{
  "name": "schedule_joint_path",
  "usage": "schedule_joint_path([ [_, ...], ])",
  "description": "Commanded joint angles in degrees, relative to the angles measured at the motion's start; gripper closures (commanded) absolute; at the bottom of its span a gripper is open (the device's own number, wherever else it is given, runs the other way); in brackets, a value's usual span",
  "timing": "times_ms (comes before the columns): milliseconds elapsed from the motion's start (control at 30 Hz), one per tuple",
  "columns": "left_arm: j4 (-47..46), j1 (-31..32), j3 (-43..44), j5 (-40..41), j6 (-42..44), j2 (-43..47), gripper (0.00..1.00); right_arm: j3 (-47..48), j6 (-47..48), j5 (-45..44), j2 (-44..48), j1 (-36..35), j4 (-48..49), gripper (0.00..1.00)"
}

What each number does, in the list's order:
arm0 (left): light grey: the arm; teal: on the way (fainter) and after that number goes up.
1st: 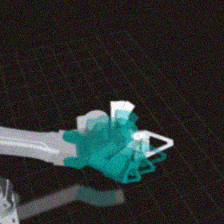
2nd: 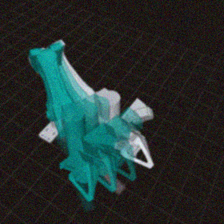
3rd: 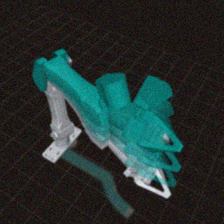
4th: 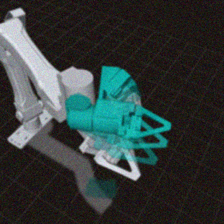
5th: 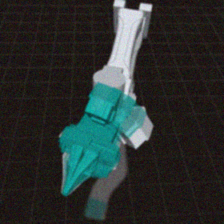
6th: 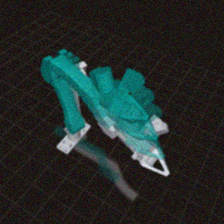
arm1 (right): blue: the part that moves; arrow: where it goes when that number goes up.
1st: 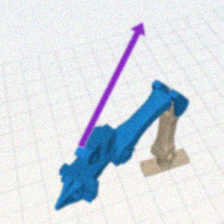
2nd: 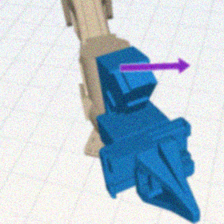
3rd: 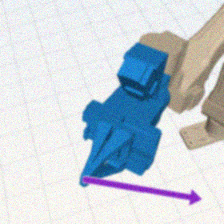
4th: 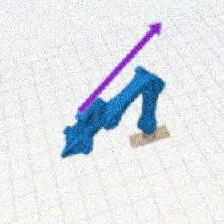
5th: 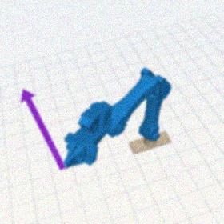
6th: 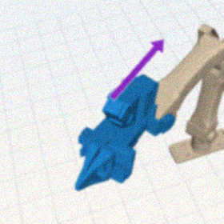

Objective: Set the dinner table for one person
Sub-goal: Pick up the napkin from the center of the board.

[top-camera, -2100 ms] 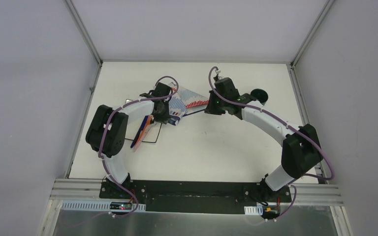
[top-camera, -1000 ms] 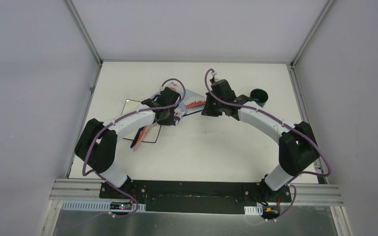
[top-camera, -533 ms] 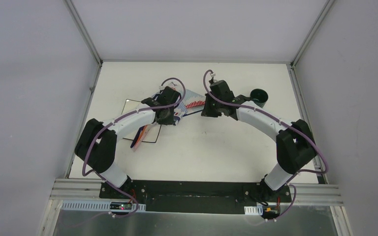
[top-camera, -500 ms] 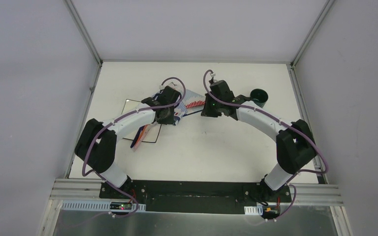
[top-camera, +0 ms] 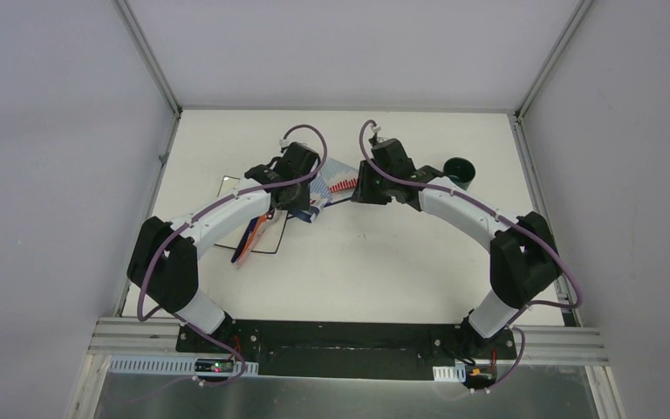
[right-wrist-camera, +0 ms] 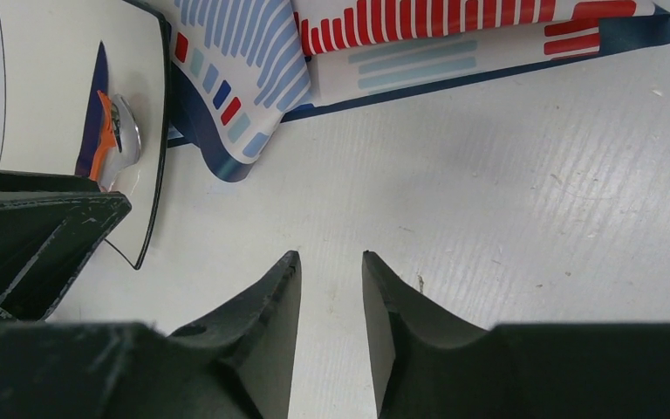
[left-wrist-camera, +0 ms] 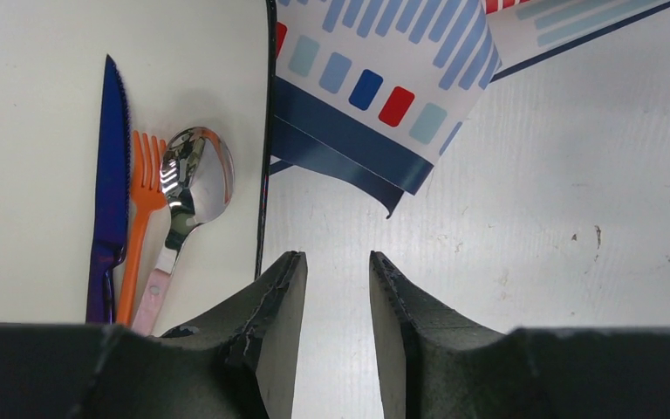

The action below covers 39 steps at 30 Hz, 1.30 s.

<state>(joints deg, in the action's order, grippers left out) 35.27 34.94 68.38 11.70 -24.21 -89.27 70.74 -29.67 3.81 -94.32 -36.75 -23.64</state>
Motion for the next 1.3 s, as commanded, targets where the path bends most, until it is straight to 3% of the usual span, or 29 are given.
schedule_joint_path([
  [0, 0.59, 0.48, 0.81, 2.50, 0.76, 2.45, 0.66, 2.25, 0.86, -0.38, -1.14, -0.42, 1.09, 0.64],
  [367, 1.00, 0.53, 1.00, 3.44, 1.11, 2.23, 0.67, 3.17, 0.35, 0.78, -4.90, -0.40, 2.75, 0.65],
  [567, 1.67, 0.50, 2.96, 3.18, 2.21, 2.55, 0.64, 3.49, 0.24, 0.77, -5.86, -0.06, 4.11, 0.51],
  [767, 2.47, 0.49, 5.17, 4.46, 3.38, 1.57, 0.62, 8.70, 0.02, 3.44, -11.21, 1.31, 4.21, 0.46],
  [1267, 2.51, 0.52, 3.33, 6.05, 3.18, 2.42, 0.62, 21.07, -1.51, 5.99, -24.25, 6.55, 4.87, 0.44],
])
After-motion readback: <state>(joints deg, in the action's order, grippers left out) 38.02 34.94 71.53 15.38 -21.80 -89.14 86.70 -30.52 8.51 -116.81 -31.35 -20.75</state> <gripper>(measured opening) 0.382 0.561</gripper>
